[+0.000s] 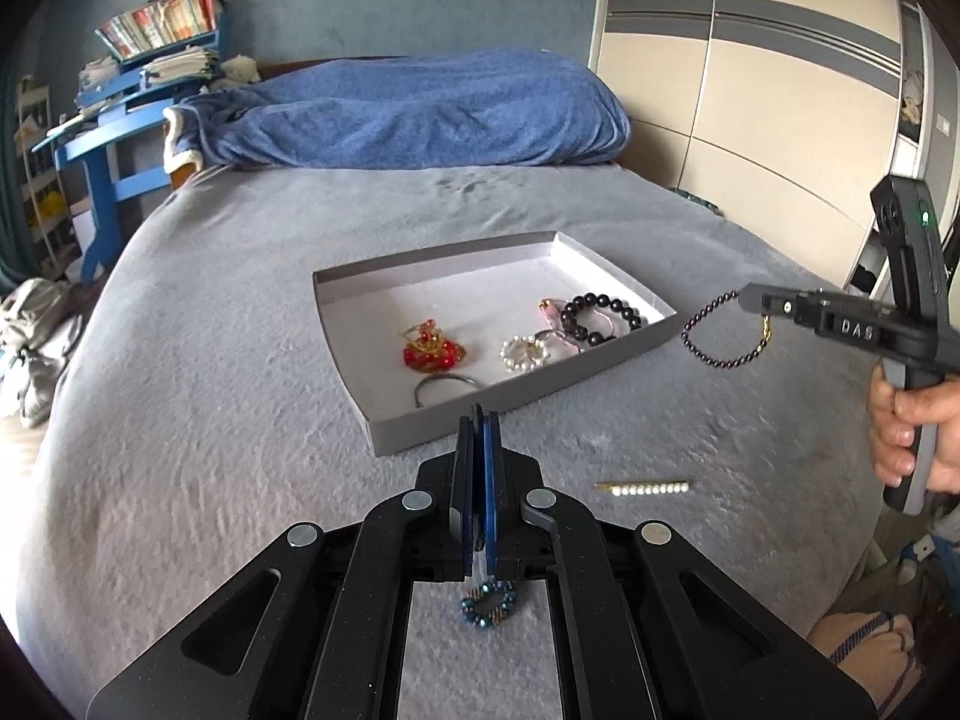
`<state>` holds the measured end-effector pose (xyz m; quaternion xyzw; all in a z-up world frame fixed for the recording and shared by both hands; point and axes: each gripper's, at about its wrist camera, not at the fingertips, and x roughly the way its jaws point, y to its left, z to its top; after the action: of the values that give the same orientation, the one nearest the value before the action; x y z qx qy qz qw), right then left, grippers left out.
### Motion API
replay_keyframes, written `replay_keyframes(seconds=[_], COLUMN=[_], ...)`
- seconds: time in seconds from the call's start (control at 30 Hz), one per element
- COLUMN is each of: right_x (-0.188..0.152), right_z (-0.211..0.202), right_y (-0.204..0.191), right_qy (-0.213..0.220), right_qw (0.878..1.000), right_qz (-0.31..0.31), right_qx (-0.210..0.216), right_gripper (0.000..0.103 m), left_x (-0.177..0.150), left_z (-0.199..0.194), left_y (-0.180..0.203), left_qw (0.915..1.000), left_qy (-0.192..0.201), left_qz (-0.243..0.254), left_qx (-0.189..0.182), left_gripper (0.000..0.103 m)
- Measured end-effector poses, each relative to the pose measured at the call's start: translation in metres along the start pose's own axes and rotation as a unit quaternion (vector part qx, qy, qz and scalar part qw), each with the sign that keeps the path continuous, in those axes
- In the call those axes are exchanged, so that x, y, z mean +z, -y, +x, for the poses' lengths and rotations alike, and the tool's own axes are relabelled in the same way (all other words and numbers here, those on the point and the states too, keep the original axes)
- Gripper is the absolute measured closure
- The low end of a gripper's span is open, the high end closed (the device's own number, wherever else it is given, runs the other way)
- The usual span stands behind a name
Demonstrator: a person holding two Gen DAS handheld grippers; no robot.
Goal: Organize jewelry
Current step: 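Carry both items into the box and open both tools to release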
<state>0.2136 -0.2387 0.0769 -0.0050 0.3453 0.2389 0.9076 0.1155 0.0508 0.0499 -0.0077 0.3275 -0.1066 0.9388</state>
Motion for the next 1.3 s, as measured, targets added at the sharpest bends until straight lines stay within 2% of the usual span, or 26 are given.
replay_keyframes(seconds=[0.23,0.63,1.0,1.3], right_x=[0.020,0.048,0.049,0.035], right_z=[0.012,0.058,0.109,0.139], right_y=[-0.006,-0.041,-0.057,-0.037], right_qy=[0.003,-0.010,-0.039,-0.071], right_qw=[1.000,0.999,0.998,0.997], right_qz=[-0.014,-0.043,-0.041,-0.026], right_qx=[0.000,0.017,0.031,0.004], right_gripper=[0.097,0.097,0.097,0.097], left_x=[0.019,0.049,0.052,0.044], left_z=[0.016,0.056,0.095,0.119], left_y=[-0.004,-0.001,-0.002,-0.003], left_qw=[1.0000,1.0000,0.9997,0.9988], left_qy=[0.003,-0.002,-0.024,-0.048], left_qz=[0.001,0.004,-0.002,0.005], left_qx=[0.000,-0.003,-0.003,0.009], left_gripper=[0.100,0.100,0.100,0.100])
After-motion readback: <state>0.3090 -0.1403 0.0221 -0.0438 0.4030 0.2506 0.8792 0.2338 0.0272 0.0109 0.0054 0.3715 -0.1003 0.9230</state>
